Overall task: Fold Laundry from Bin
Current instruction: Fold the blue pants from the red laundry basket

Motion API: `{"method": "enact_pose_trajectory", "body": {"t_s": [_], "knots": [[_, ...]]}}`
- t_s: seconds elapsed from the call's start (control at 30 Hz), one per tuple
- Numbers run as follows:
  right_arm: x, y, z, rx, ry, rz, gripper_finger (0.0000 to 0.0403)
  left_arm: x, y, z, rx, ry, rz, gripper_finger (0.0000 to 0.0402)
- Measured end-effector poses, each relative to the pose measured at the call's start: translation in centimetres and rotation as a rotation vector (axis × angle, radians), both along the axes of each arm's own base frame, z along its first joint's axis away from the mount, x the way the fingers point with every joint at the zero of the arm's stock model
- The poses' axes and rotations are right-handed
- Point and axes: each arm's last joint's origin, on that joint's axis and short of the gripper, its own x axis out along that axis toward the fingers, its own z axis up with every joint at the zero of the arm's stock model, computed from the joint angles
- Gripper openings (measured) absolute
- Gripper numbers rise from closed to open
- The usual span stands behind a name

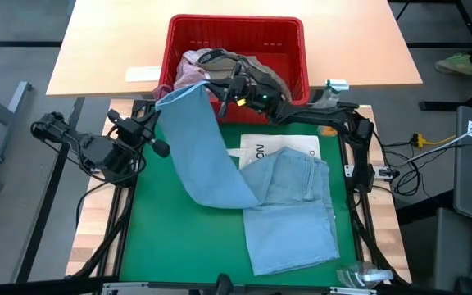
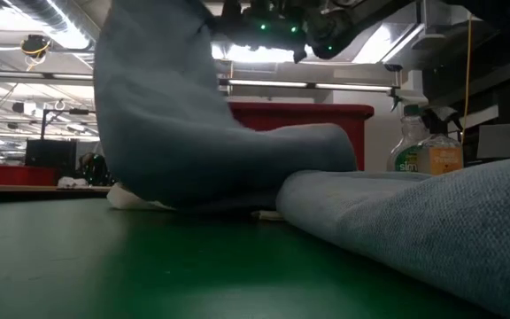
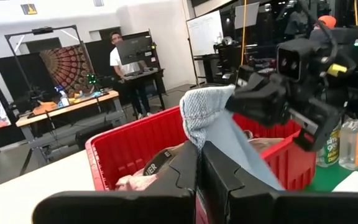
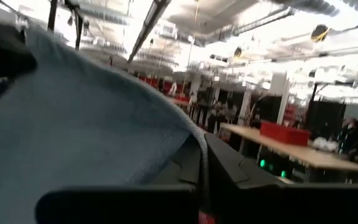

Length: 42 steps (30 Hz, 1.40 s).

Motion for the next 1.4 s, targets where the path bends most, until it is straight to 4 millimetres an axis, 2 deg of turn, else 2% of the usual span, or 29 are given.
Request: {"method": "enact_pose_trajectory", "body": {"t_s": [0.23,0.4,0.5,0.67,0.83,1.03,1.17,1.3,1.4], "knots": [[0.3,-0.2,-0.9,0.031,0.057,-0.024,0.0014,0.1,0.0,-0.1,-0.003,-0.005,-0.001,0.0001],[0.3,-0.2,-1.1,0.074,0.071,-0.013,0.0015,0.1,-0.1,-0.1,-0.075,-0.145,-0.004,0.0001],[0.3,-0.4,-1.3,0.11,0.09,0.008,0.0018,0.0,-0.2,-0.1,-0.086,-0.165,-0.013,0.0001],[0.1,-0.8,-1.3,0.125,0.116,0.016,0.0071,0.0,-0.4,-0.1,-0.088,-0.166,-0.024,0.0001],[-0.9,-0.7,0.1,0.145,0.123,-0.027,0.0141,0.0,-0.4,-0.1,-0.087,-0.164,-0.023,0.0001],[-3.5,-0.3,2.9,0.177,0.217,-0.065,0.0177,0.0,-0.4,-0.5,-0.059,-0.112,-0.024,0.0001],[-6.1,0.8,4.3,0.246,0.388,-0.069,0.0178,0.0,-0.3,-0.8,-0.034,-0.064,-0.021,0.0001],[-9.1,2.7,4.3,0.352,0.651,-0.06,0.0173,-0.1,-0.3,-1.3,0.004,0.008,-0.022,0.0001],[-11.4,4.0,3.5,0.441,0.874,-0.035,0.0168,-0.1,-0.1,-1.7,0.026,0.052,-0.012,0.0001]]}}
